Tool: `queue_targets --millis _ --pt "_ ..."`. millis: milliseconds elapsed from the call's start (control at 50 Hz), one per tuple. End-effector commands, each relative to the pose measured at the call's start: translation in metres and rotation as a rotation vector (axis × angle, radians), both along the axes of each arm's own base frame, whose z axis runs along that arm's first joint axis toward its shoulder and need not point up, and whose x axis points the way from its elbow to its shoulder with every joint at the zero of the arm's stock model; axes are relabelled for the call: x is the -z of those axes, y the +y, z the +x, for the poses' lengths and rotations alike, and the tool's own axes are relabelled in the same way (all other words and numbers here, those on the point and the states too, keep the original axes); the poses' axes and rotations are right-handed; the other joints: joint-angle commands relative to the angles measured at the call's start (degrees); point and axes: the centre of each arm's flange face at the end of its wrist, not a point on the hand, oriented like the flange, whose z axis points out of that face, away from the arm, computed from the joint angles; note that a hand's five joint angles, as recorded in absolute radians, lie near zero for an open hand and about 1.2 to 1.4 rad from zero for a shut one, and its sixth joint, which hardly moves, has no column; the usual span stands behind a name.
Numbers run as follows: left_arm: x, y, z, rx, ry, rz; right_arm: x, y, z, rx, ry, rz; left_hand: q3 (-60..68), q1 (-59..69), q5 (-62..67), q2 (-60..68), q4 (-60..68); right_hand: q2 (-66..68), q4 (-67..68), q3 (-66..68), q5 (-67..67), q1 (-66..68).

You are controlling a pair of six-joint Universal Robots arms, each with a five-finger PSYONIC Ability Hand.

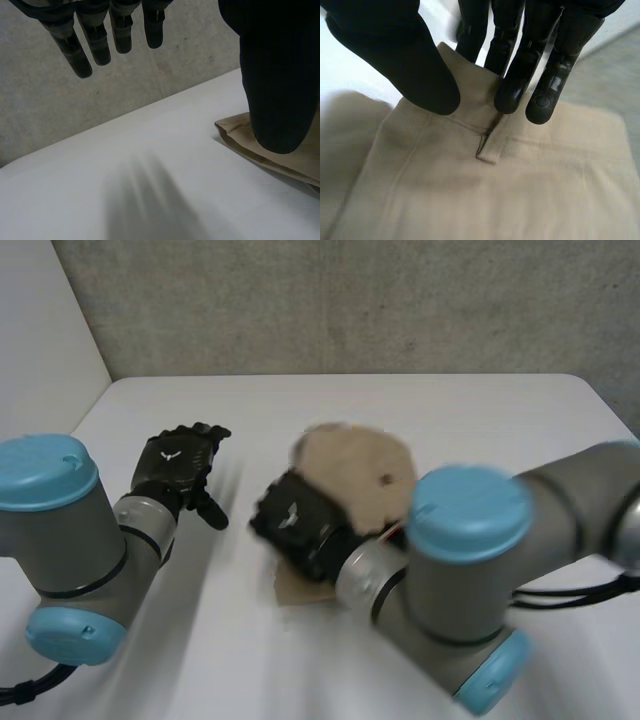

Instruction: Fold the shorts.

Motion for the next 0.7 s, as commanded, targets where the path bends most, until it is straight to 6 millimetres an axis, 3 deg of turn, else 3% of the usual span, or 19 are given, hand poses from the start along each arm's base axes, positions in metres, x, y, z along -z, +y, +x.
queue_targets --millis 20,40,100,120,180,200,280,360,460,500,540,600,700 --pt "-0.001 -0.002 0.002 -0.005 0.002 -0.004 0.025 0.004 0.004 0.004 0.020 0.092 -2.3 -1.1 -2.8 -1.6 -1.8 -19.1 -19.8 -19.1 -18.3 -7.1" --pt "-0.001 -0.003 0.001 -0.004 0.004 -0.007 0.017 0.002 0.003 0.032 0.001 0.086 -2.3 -1.1 -2.8 -1.6 -1.8 -34.9 -35.6 -34.9 -34.1 -22.8" --pt "-0.005 -0.006 0.000 -0.004 0.010 -0.022 -0.008 -0.002 -0.001 0.085 -0.069 0.087 -2.3 -1.1 -2.8 -1.6 -1.8 -47.8 -48.5 -47.8 -47.0 -35.7" --pt "-0.006 -0.007 0.000 -0.006 0.013 -0.024 -0.025 -0.006 -0.005 0.117 -0.133 0.110 -2.3 -1.1 -2.8 -1.6 -1.8 -53.8 -54.5 -53.8 -53.0 -41.8" --pt "-0.015 -0.012 -0.003 -0.005 0.030 -0.052 -0.049 -0.021 -0.016 0.189 -0.249 0.168 -2.3 -1.1 -2.8 -1.6 -1.8 -57.6 -58.3 -57.6 -56.8 -45.5" --pt "-0.017 -0.013 -0.004 -0.005 0.037 -0.060 -0.062 -0.037 -0.026 0.240 -0.332 0.210 -2.3 -1.1 -2.8 -1.6 -1.8 -57.7 -58.4 -57.7 -56.9 -45.6" --pt "-0.031 -0.013 -0.015 0.021 0.057 -0.094 -0.078 -0.075 -0.051 0.364 -0.485 0.318 -2.3 -1.1 -2.8 -1.6 -1.8 -57.7 -58.4 -57.7 -56.9 -45.6" --pt "-0.040 0.003 -0.041 0.100 0.075 -0.111 -0.068 -0.090 -0.061 0.422 -0.494 0.385 -2.3 -1.1 -2.8 -1.6 -1.8 -57.7 -58.4 -57.7 -56.9 -45.6" --pt "-0.014 0.021 -0.066 0.174 0.027 0.002 -0.023 -0.101 -0.062 0.492 -0.382 0.500 -2.3 -1.1 -2.8 -1.6 -1.8 -57.7 -58.4 -57.7 -56.9 -45.6" --pt "-0.001 0.024 -0.068 0.172 -0.001 0.052 -0.001 -0.104 -0.064 0.528 -0.319 0.563 -2.3 -1.1 -2.8 -1.6 -1.8 -57.7 -58.4 -57.7 -56.9 -45.6" --pt "0.026 0.030 -0.070 0.155 -0.073 0.146 0.019 -0.104 -0.065 0.552 -0.265 0.617 -2.3 -1.1 -2.8 -1.6 -1.8 -57.7 -58.4 -57.7 -56.9 -45.6" --pt "0.043 0.033 -0.068 0.126 -0.126 0.203 0.036 -0.106 -0.069 0.579 -0.224 0.655 -2.3 -1.1 -2.8 -1.6 -1.8 -57.7 -58.4 -57.7 -56.9 -45.6" --pt "0.059 0.031 -0.063 0.088 -0.176 0.252 0.047 -0.112 -0.079 0.615 -0.193 0.661 -2.3 -1.1 -2.8 -1.6 -1.8 -57.7 -58.4 -57.7 -56.9 -45.6"
